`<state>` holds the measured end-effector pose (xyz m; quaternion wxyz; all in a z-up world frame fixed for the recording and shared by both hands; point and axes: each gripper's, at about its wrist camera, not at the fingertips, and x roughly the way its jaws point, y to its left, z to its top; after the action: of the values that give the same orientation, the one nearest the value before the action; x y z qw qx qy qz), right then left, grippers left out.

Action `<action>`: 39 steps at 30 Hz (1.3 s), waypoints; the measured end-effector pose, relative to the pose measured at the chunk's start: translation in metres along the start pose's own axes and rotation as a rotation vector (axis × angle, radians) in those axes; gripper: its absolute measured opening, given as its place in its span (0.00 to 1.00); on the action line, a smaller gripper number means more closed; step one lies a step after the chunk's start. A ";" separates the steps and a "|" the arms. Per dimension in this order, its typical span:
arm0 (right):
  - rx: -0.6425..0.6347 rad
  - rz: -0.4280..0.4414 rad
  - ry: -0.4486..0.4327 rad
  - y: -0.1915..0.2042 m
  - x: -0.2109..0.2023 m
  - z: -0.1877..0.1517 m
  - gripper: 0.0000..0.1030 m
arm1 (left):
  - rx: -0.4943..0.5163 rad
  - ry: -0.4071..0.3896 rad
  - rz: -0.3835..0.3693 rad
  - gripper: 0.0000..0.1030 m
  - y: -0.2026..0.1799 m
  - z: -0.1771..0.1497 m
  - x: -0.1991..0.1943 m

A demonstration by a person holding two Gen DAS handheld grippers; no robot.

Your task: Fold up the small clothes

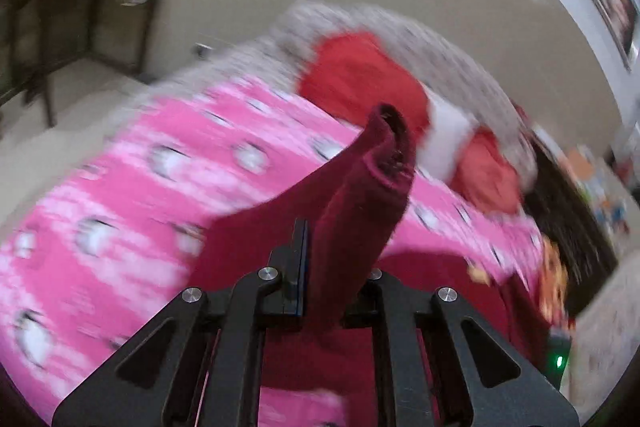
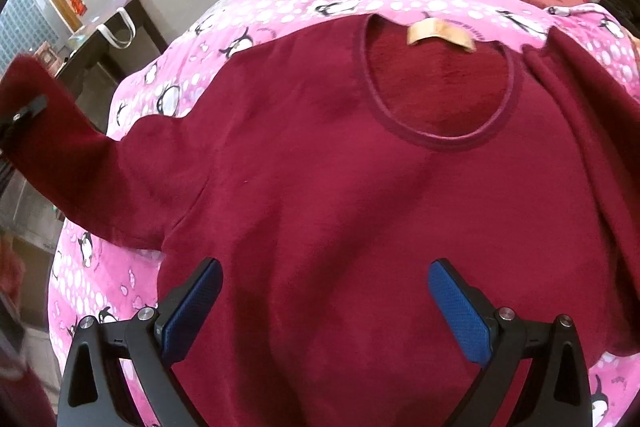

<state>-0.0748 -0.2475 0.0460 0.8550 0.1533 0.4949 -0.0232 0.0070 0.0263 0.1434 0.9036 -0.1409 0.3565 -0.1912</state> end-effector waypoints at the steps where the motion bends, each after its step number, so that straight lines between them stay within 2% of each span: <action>1: 0.005 -0.004 -0.003 -0.004 -0.002 -0.001 0.99 | 0.025 0.027 -0.015 0.09 -0.014 -0.008 0.011; 4: 0.025 -0.028 -0.015 -0.019 -0.010 -0.003 0.99 | 0.092 0.112 -0.064 0.09 -0.055 -0.040 0.045; 7: 0.056 -0.058 -0.014 -0.038 -0.016 -0.004 0.99 | 0.166 0.218 -0.077 0.09 -0.080 -0.073 0.088; 8: 0.069 -0.066 -0.011 -0.045 -0.017 -0.005 0.99 | 0.185 0.279 -0.073 0.10 -0.084 -0.086 0.106; 10: 0.091 -0.070 -0.010 -0.055 -0.019 -0.005 0.99 | 0.216 0.336 -0.052 0.18 -0.086 -0.100 0.124; 12: 0.109 -0.061 -0.016 -0.060 -0.022 -0.005 0.99 | 0.262 0.321 -0.057 0.20 -0.088 -0.105 0.124; 13: 0.111 -0.055 -0.018 -0.060 -0.023 -0.005 0.99 | 0.271 0.325 -0.070 0.28 -0.087 -0.104 0.119; 14: 0.107 -0.048 -0.023 -0.059 -0.024 -0.003 0.99 | 0.262 0.342 -0.086 0.41 -0.085 -0.099 0.111; 15: 0.103 -0.044 -0.028 -0.058 -0.026 -0.002 0.99 | 0.248 0.345 -0.098 0.47 -0.082 -0.096 0.103; 17: 0.089 -0.034 -0.038 -0.055 -0.026 0.002 0.99 | 0.222 0.302 -0.135 0.54 -0.072 -0.086 0.078; 19: 0.074 0.000 -0.055 -0.048 -0.028 0.008 0.99 | 0.228 0.248 -0.118 0.62 -0.062 -0.078 0.057; 23: 0.058 0.083 -0.043 -0.029 -0.016 0.020 0.99 | 0.178 0.155 -0.034 0.62 -0.016 -0.059 0.028; 25: 0.064 0.123 -0.033 -0.021 -0.009 0.025 0.99 | 0.142 0.138 0.010 0.62 0.003 -0.053 0.034; 28: 0.055 0.098 -0.011 -0.012 0.006 0.030 0.99 | 0.048 0.170 0.106 0.62 0.041 -0.047 0.048; 30: 0.056 0.079 0.002 -0.008 0.019 0.033 0.99 | 0.001 0.184 0.133 0.62 0.058 -0.045 0.056; 32: 0.045 0.067 -0.008 -0.006 0.024 0.033 0.98 | -0.033 0.205 0.126 0.62 0.070 -0.047 0.064; 33: 0.014 0.049 -0.035 -0.001 0.024 0.032 0.91 | -0.052 0.217 0.115 0.62 0.074 -0.049 0.067; 35: -0.044 0.019 -0.062 0.007 0.024 0.032 0.71 | -0.083 0.231 0.096 0.62 0.079 -0.049 0.069; 37: -0.105 -0.014 -0.078 0.014 0.026 0.033 0.39 | -0.093 0.230 0.083 0.62 0.075 -0.050 0.069; 38: -0.119 -0.021 -0.084 0.015 0.025 0.033 0.34 | -0.092 0.228 0.081 0.62 0.072 -0.050 0.068; 39: -0.124 -0.014 -0.098 0.011 0.020 0.034 0.24 | -0.089 0.227 0.081 0.62 0.070 -0.049 0.069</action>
<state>-0.0338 -0.2445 0.0476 0.8859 0.0952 0.4539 -0.0060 0.0358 0.0520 0.0408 0.8574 -0.1438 0.4698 -0.1534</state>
